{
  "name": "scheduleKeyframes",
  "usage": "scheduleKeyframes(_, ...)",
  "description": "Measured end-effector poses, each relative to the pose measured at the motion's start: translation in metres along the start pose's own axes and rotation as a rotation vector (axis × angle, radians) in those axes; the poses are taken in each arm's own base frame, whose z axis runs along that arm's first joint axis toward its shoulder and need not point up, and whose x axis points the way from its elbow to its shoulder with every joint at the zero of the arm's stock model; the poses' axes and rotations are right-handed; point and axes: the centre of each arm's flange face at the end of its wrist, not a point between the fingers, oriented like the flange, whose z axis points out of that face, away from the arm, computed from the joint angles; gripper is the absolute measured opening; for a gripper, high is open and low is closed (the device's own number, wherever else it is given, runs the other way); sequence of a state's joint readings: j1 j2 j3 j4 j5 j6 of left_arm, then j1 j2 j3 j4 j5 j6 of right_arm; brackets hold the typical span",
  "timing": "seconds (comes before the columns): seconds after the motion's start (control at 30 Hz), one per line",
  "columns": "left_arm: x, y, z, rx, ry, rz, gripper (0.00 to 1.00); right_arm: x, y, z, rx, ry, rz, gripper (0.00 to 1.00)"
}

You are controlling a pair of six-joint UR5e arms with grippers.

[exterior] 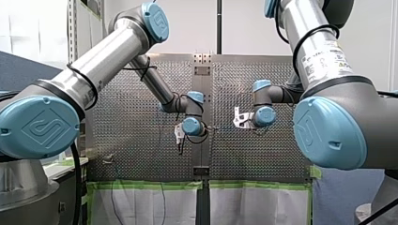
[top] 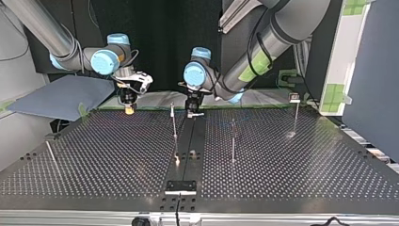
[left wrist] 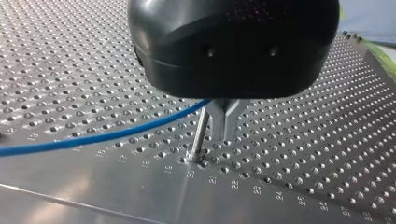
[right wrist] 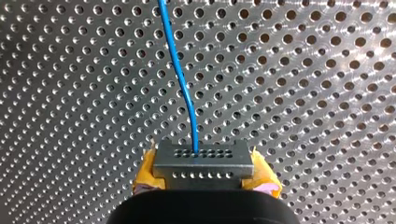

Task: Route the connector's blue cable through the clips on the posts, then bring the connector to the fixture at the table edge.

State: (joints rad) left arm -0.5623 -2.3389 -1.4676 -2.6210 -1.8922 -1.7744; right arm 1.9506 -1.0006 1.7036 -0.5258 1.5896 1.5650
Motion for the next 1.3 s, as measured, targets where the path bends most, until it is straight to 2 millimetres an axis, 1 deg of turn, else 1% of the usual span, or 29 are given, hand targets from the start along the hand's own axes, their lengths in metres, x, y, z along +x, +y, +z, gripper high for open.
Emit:
scheduleKeyframes(0.03,0.000,0.000,0.000,0.004,0.001,0.004,0.36,0.000,0.000,0.000,0.001,-0.001,0.000,0.00)
scheduleKeyframes(0.07,0.000,-0.001,0.000,0.007,0.003,0.010,0.51,0.000,0.000,0.000,0.002,-0.002,-0.001,0.00)
scheduleKeyframes(0.1,0.001,-0.001,0.000,0.012,0.006,0.018,0.75,0.000,0.000,0.000,0.003,-0.003,-0.001,0.00)
scheduleKeyframes(0.17,0.001,-0.002,-0.001,0.015,0.012,0.031,0.75,0.000,-0.001,0.000,0.006,-0.004,-0.001,0.00)
scheduleKeyframes(0.2,0.002,-0.001,-0.002,0.013,0.017,0.041,1.00,0.000,-0.001,0.000,0.007,-0.004,-0.001,0.00)
scheduleKeyframes(0.47,0.005,-0.006,-0.012,-0.004,0.056,0.110,1.00,0.000,-0.002,0.000,0.011,-0.005,0.000,0.00)
scheduleKeyframes(0.67,0.005,-0.017,-0.020,0.036,0.082,0.165,1.00,0.000,-0.002,0.000,0.012,-0.006,0.000,0.00)
scheduleKeyframes(0.8,0.005,-0.026,-0.029,0.061,0.096,0.197,1.00,0.000,-0.002,0.000,0.012,-0.006,0.000,0.00)
scheduleKeyframes(1.0,-0.001,-0.033,-0.041,0.079,0.088,0.203,1.00,0.000,-0.003,0.000,0.014,-0.008,-0.001,0.00)
scheduleKeyframes(1.3,0.001,-0.036,-0.047,0.087,0.091,0.206,1.00,0.000,-0.004,-0.001,0.018,-0.008,-0.001,0.00)
